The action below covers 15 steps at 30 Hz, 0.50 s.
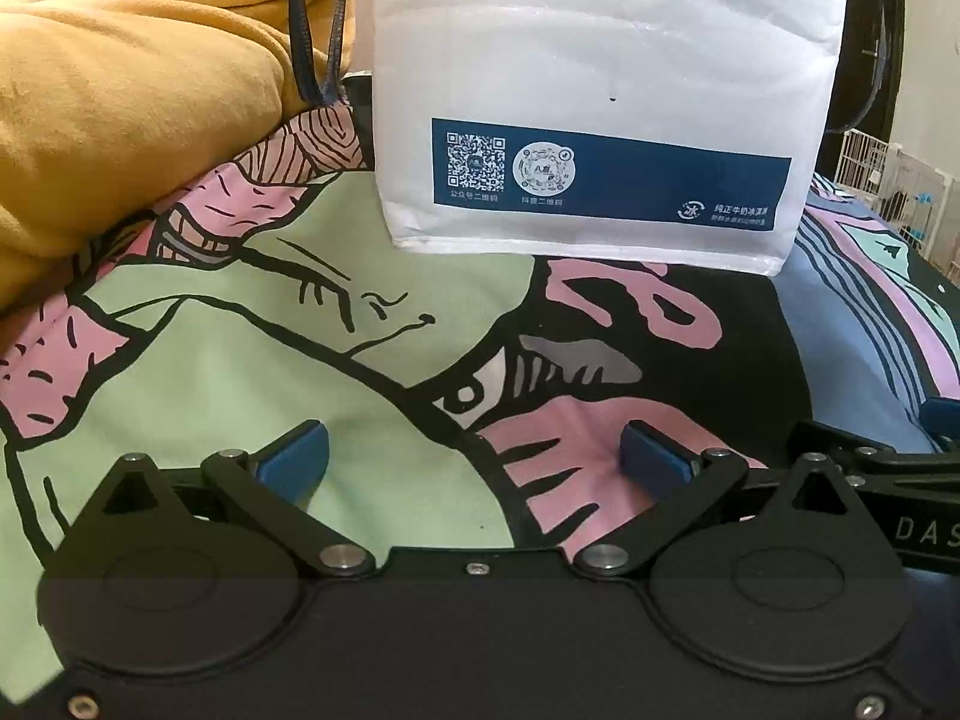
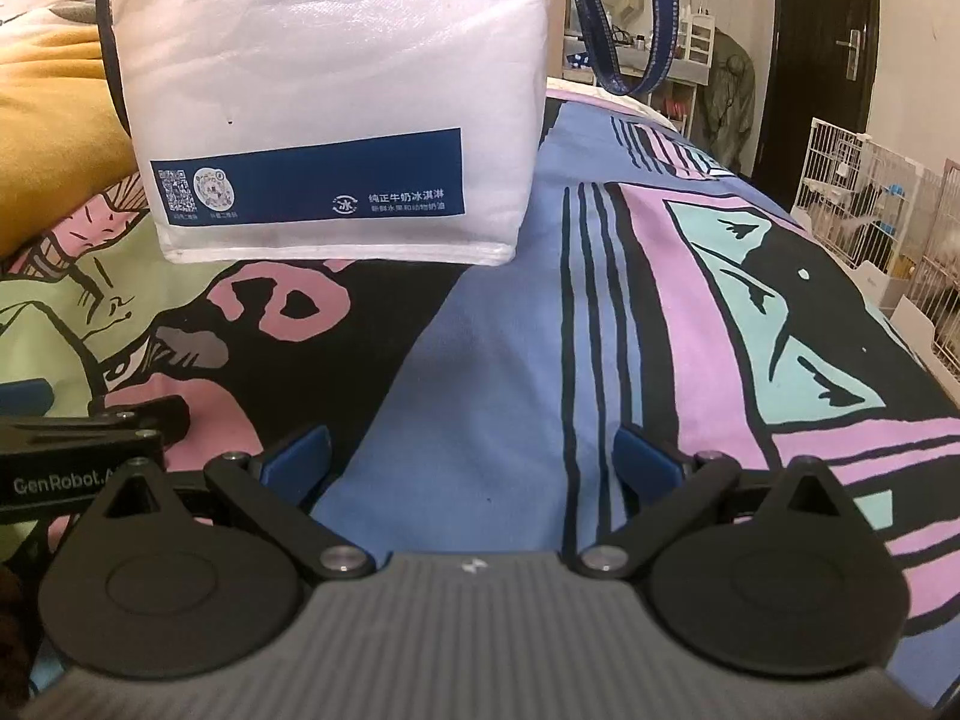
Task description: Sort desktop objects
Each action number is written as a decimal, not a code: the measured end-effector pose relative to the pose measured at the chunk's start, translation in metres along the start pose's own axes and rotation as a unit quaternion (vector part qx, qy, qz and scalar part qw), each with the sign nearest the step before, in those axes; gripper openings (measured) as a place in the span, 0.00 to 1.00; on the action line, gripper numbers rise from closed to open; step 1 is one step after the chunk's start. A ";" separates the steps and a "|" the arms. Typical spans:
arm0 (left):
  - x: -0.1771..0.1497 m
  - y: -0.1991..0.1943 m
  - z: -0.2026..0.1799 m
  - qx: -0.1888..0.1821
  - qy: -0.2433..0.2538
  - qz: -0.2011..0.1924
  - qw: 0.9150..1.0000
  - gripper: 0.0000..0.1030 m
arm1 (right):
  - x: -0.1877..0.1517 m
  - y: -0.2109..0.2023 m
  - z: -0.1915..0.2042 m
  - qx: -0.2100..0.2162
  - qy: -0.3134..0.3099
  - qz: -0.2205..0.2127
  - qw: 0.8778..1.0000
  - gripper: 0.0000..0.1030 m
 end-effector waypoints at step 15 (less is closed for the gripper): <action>0.000 0.000 0.000 -0.001 -0.001 -0.005 1.000 1.00 | 0.000 -0.001 0.001 -0.006 -0.006 0.000 1.000 0.99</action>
Point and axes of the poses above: each gripper's, at about its wrist camera, not at the fingertips, and y roughly the way its jaws point, z to its left, x to its top, the point moved 8 cm from there along y, roughly the way its jaws point, and after that the axes turned 8 degrees about -x, right-handed, at the moved point
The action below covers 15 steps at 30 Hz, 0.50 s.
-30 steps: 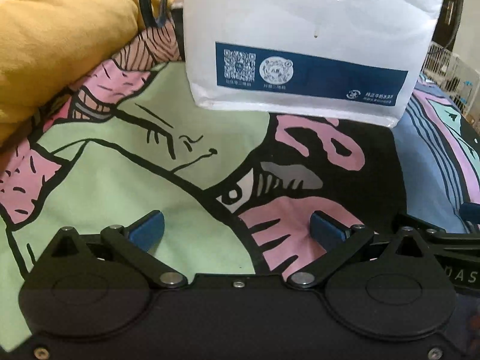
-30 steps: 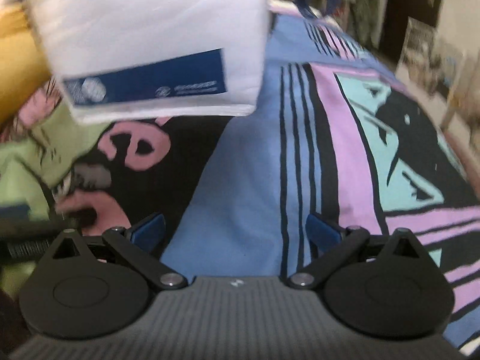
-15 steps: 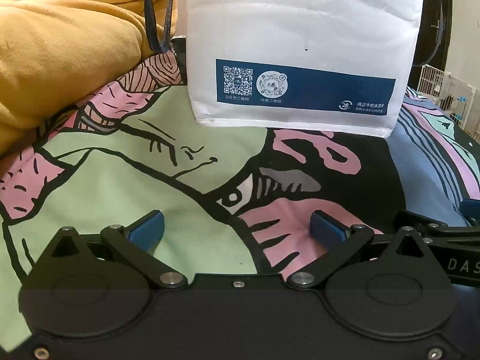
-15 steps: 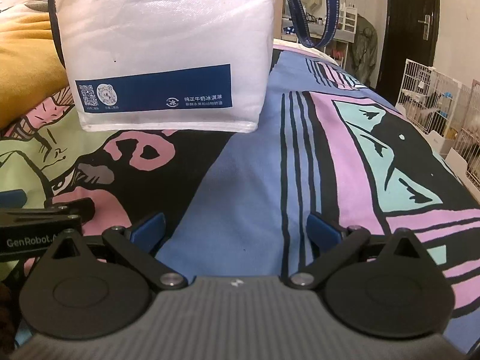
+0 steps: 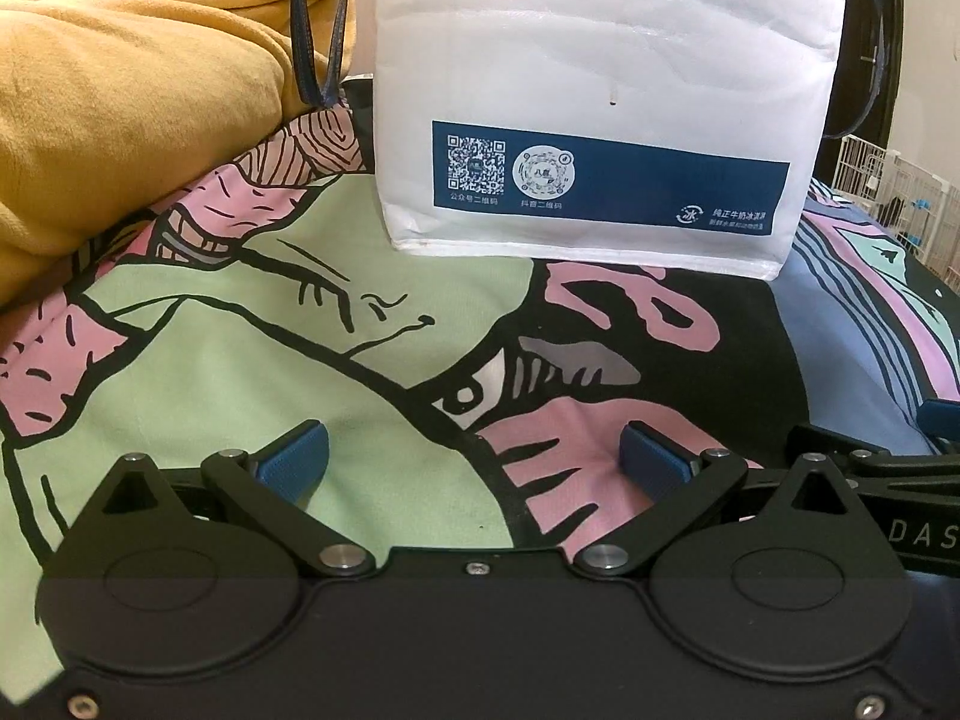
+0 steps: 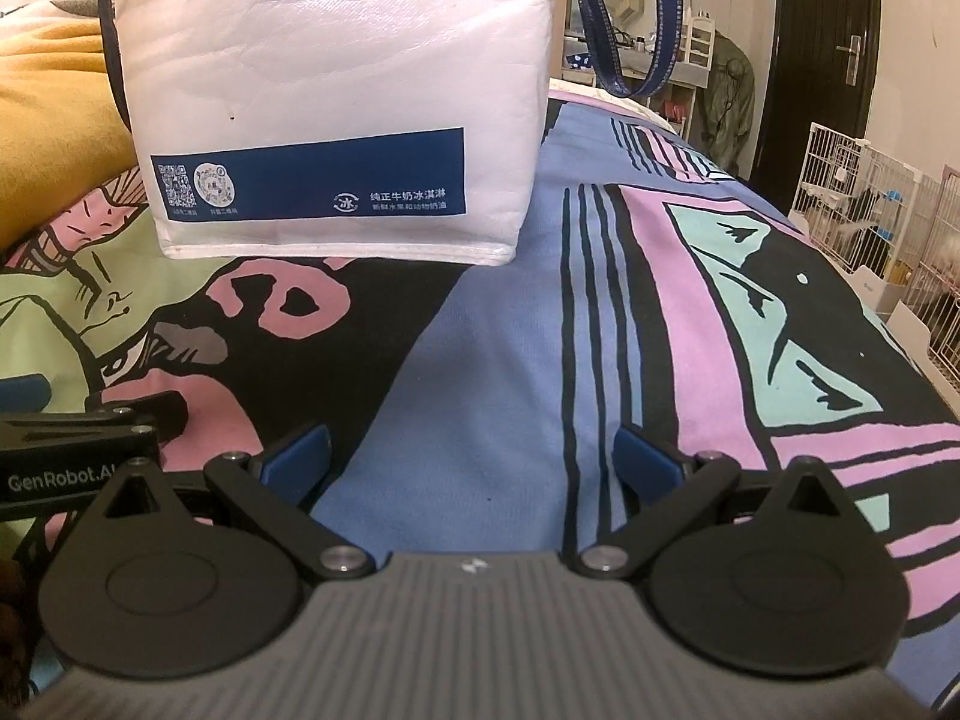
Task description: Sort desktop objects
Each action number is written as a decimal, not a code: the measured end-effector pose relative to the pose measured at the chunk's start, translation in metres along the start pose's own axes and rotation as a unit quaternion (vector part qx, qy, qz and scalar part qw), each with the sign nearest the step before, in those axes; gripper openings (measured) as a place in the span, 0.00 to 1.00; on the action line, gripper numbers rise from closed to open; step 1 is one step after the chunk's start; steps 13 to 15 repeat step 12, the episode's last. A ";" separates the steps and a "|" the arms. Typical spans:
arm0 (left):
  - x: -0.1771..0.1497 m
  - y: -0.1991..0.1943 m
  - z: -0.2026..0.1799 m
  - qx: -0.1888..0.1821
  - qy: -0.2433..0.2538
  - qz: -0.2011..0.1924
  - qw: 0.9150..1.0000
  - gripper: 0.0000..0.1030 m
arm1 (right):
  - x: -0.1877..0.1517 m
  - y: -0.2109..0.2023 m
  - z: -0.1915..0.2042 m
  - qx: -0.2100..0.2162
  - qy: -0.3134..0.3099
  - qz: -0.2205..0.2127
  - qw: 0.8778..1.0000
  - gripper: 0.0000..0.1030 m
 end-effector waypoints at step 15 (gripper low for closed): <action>0.000 0.000 0.000 0.001 0.000 0.001 1.000 1.00 | 0.000 0.000 0.000 0.000 0.000 0.000 1.000 0.99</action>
Point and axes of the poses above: each gripper's, at about its wrist camera, not at the fingertips, and y roughly the way its jaws point, z to its left, x to its top, the point moved 8 cm from there along y, roughly the way its jaws point, and after that the axes turned 8 degrees about -x, right-handed, at the moved point
